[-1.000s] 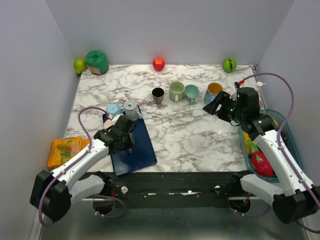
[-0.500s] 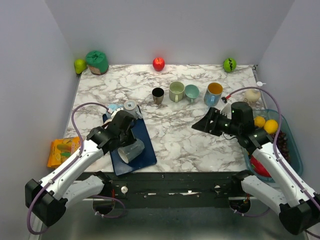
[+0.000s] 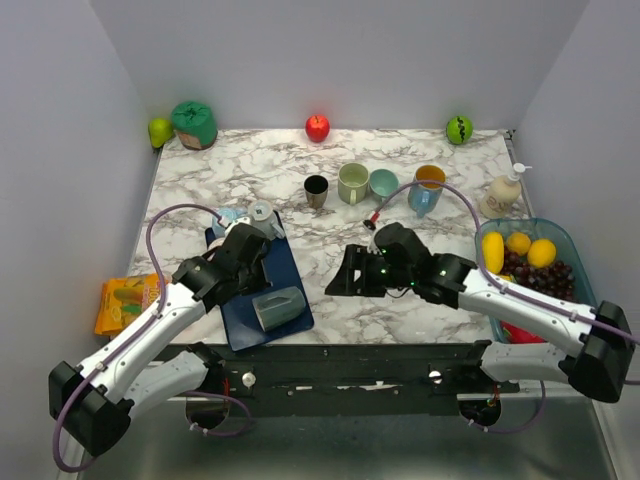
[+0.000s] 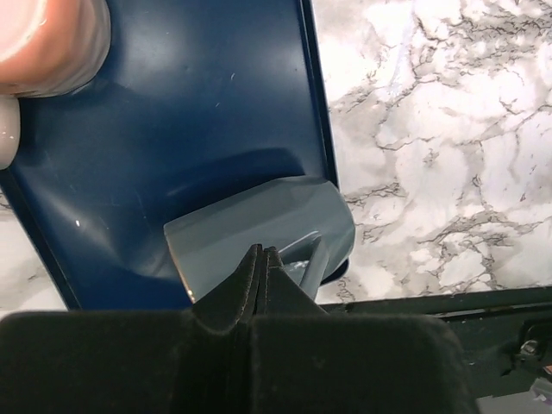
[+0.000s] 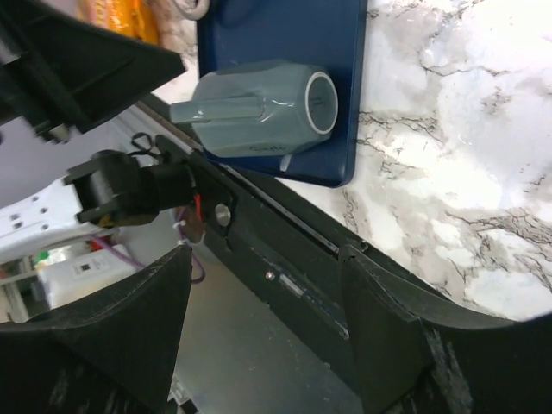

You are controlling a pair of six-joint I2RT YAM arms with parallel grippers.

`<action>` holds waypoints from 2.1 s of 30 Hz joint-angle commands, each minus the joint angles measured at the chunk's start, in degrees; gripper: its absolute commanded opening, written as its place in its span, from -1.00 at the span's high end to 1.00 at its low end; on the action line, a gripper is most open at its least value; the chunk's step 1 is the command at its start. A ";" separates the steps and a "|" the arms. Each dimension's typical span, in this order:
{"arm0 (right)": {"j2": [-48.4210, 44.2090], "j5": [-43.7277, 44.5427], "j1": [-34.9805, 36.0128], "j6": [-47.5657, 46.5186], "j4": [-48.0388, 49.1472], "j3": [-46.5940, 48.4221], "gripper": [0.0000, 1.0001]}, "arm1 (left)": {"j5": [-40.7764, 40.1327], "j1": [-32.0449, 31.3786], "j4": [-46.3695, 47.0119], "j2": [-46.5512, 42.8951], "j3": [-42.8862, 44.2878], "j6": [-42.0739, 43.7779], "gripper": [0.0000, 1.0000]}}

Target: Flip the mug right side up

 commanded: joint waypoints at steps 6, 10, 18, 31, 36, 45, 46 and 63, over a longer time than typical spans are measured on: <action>9.65 15.70 9.53 -5.10 -0.23 5.43 -0.51 | -3.13 -0.29 -3.49 -5.78 -0.75 2.56 0.95; 11.23 17.28 10.76 -12.20 0.12 7.72 -0.52 | -4.10 -0.29 -4.80 -6.84 0.21 1.77 0.65; 15.53 6.86 11.29 -32.15 6.01 12.01 -0.55 | -6.82 -0.29 -9.20 -8.95 3.38 2.12 0.34; 29.68 -4.24 12.35 -56.77 2.15 25.03 -0.56 | -11.74 -0.20 -20.09 -13.86 11.98 1.24 -0.21; 35.56 -6.00 12.61 -59.86 -0.57 30.13 -0.56 | -11.39 -0.20 -22.12 -15.63 15.15 0.80 -0.33; 42.87 -9.43 13.40 -63.20 -7.16 38.04 -0.54 | -10.69 -0.20 -23.53 -16.07 19.81 0.36 -0.42; 43.83 -9.26 13.40 -63.46 -7.35 39.00 -0.54 | -10.60 -0.20 -23.53 -15.98 20.25 0.36 -0.43; 50.17 -7.24 14.72 -65.31 -11.12 44.37 -0.31 | -9.64 -0.20 -23.53 -15.98 23.68 0.80 -0.50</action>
